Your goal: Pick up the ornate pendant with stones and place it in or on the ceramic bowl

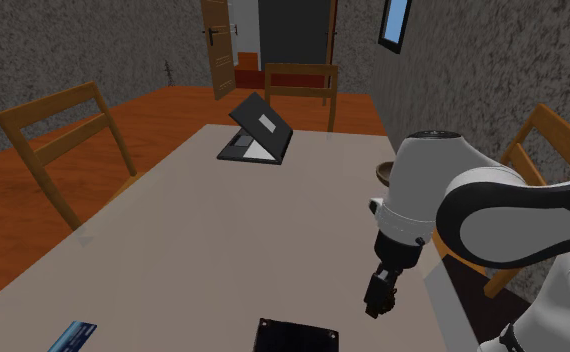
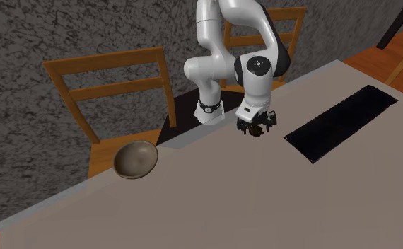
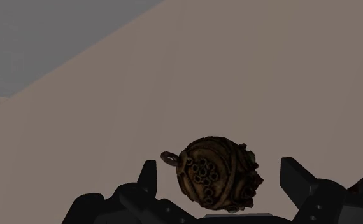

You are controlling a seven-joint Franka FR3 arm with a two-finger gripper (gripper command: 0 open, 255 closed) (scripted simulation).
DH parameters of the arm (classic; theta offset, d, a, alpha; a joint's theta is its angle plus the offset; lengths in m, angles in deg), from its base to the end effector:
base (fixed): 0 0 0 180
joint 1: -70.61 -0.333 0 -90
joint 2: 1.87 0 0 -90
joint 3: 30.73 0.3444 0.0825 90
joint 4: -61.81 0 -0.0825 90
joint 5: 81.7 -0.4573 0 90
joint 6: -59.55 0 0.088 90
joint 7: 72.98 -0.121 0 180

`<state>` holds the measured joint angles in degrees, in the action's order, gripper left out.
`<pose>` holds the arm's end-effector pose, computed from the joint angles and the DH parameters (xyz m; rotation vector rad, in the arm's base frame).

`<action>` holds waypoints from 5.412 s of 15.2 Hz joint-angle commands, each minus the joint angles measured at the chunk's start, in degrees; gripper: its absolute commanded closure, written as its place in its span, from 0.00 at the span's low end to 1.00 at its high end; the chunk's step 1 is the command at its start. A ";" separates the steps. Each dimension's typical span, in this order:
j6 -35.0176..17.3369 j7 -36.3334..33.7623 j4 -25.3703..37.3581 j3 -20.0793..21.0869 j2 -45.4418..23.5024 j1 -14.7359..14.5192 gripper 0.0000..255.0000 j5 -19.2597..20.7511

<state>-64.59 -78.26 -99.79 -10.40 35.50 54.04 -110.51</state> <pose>0.2989 0.2243 0.3350 -2.9376 -0.2849 0.0981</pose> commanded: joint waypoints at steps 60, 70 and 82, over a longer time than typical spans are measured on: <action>21.05 27.94 28.25 -31.69 -13.35 16.63 1.00 23.92; 23.12 40.80 45.34 -40.31 -30.29 19.93 1.00 23.47; 18.02 46.06 46.86 -42.44 -38.00 21.45 1.00 21.23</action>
<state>-45.79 -32.36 -52.40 -52.84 -2.24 75.49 -89.15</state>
